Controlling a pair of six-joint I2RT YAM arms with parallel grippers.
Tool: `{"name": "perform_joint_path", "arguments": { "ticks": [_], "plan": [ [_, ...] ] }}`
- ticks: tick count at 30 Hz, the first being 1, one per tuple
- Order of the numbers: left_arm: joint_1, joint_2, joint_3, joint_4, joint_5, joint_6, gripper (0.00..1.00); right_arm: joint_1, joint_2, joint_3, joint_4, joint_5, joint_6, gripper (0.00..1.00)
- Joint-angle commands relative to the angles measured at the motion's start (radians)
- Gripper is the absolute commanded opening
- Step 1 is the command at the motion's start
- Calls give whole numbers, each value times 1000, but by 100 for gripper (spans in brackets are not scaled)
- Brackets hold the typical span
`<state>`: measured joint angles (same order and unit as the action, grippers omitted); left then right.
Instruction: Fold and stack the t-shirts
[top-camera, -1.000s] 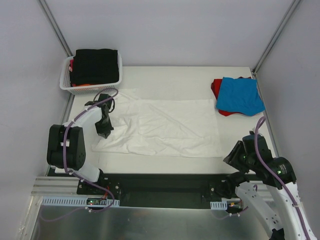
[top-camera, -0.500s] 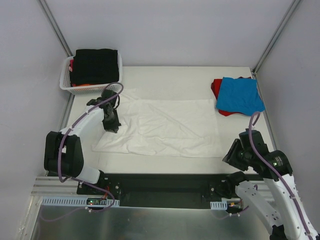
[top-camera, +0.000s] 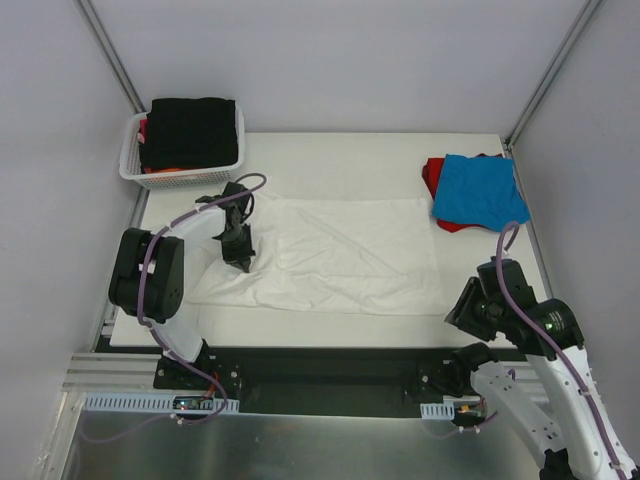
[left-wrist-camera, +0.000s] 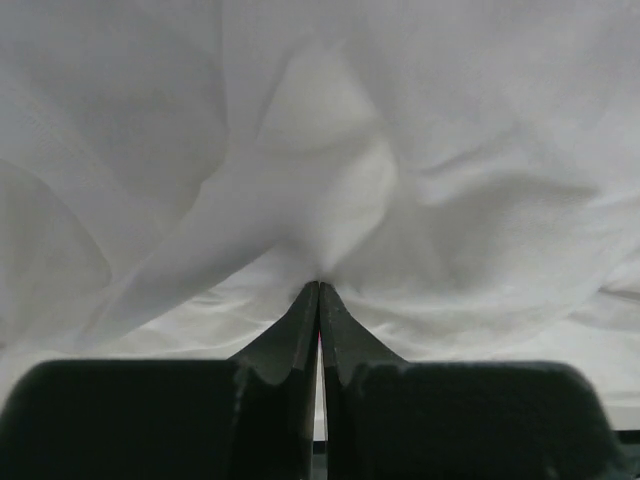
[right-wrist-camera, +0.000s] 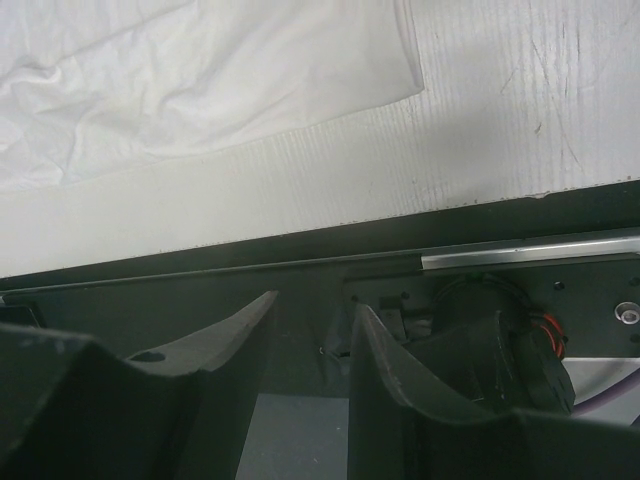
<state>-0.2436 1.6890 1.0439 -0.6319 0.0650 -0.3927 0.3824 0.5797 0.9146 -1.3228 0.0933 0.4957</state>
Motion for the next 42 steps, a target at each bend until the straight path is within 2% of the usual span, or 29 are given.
{"name": "perform_joint_path", "arguments": {
  "ticks": [1,10,21,26,28,29,30,32,33,34,35,37,39,41,42],
  "plan": [
    [52,-3,4,-3,-91,44,0,4,-20,18,-50,17,18,40],
    [133,-58,-36,-84,-284,31,0,4,61,29,16,0,-17,40],
    [194,-72,-58,-137,-346,8,0,6,146,67,82,-17,-55,40],
    [201,-107,-58,-140,-295,6,0,4,135,41,88,-27,-55,40],
    [199,-130,-47,-134,-208,6,0,4,134,11,102,-36,-62,9],
    [196,-168,-44,-123,-170,9,2,4,137,1,115,-43,-65,1],
    [191,-190,-36,-120,-144,6,5,4,143,-9,123,-43,-69,1],
    [163,-260,-27,-112,-80,0,16,6,157,-38,152,-37,-78,1],
    [153,-285,-19,-112,-71,0,22,6,164,-48,161,-40,-91,13],
    [142,-337,-19,-114,-67,0,28,6,186,-55,186,-47,-100,21],
    [136,-362,-21,-117,-67,-1,42,4,195,-80,201,-65,-108,27],
    [133,-432,-44,-123,-67,-3,51,4,210,-103,246,-81,-118,34],
    [133,-472,-76,-150,-67,2,77,6,216,-134,273,-84,-124,45],
    [133,-523,-113,-176,-67,14,99,4,226,-148,309,-86,-125,48],
    [133,-540,-122,-184,-67,18,99,4,229,-166,319,-86,-126,52]
  ]
}}
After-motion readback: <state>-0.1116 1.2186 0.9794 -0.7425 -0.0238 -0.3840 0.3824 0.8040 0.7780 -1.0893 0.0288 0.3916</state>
